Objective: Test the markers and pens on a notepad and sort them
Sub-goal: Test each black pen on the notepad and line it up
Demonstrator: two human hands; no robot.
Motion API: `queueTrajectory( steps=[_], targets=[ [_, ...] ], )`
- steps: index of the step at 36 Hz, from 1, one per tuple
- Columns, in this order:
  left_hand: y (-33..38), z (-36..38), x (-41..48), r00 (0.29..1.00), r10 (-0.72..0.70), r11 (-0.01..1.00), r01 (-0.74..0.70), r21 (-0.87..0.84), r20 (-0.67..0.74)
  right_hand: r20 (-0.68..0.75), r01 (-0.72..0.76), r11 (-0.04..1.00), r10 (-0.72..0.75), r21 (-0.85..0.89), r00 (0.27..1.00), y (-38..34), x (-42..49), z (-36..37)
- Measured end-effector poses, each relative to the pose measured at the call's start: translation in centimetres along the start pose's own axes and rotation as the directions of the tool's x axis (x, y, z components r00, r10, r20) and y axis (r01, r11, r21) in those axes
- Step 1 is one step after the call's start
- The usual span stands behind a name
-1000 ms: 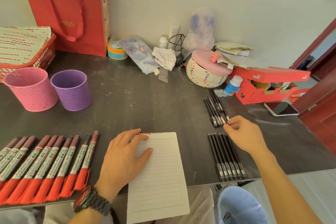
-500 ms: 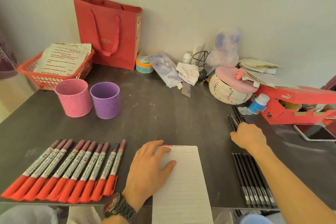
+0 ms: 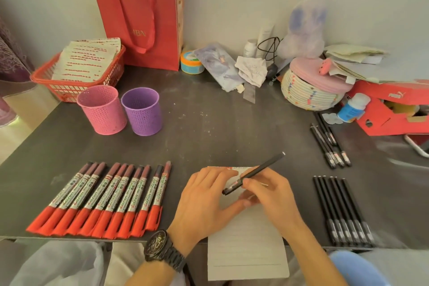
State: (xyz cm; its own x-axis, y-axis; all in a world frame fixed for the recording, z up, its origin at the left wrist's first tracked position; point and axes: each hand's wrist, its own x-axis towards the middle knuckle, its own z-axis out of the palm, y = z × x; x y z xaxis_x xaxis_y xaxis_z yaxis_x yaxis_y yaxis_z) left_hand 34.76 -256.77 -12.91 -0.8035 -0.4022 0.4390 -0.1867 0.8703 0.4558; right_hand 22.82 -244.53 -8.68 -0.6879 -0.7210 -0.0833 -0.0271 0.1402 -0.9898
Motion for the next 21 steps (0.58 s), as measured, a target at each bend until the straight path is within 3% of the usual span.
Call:
queueTrajectory(
  steps=[4,7,10,21],
  targets=[
    [-0.2,0.4,-0.1,0.995,0.076,0.995,-0.071,0.076,-0.066,0.031,0.075,0.997,-0.075,-0.008,0.997,1.1,-0.7,1.0],
    [-0.4,0.4,-0.1,0.996,0.084,0.993,-0.081,0.088,-0.040,-0.041,0.097,0.995,-0.097,0.008,0.994,1.6,-0.8,0.7],
    [-0.1,0.3,0.0,0.997,0.071,0.993,-0.069,0.095,-0.016,-0.116,0.107,0.994,-0.106,0.008,0.988,2.1,-0.5,0.4],
    [0.3,0.1,0.3,0.999,0.023,0.988,-0.017,0.154,-0.038,-0.094,0.098,0.994,-0.093,0.051,0.991,2.4,-0.5,0.4]
  ],
)
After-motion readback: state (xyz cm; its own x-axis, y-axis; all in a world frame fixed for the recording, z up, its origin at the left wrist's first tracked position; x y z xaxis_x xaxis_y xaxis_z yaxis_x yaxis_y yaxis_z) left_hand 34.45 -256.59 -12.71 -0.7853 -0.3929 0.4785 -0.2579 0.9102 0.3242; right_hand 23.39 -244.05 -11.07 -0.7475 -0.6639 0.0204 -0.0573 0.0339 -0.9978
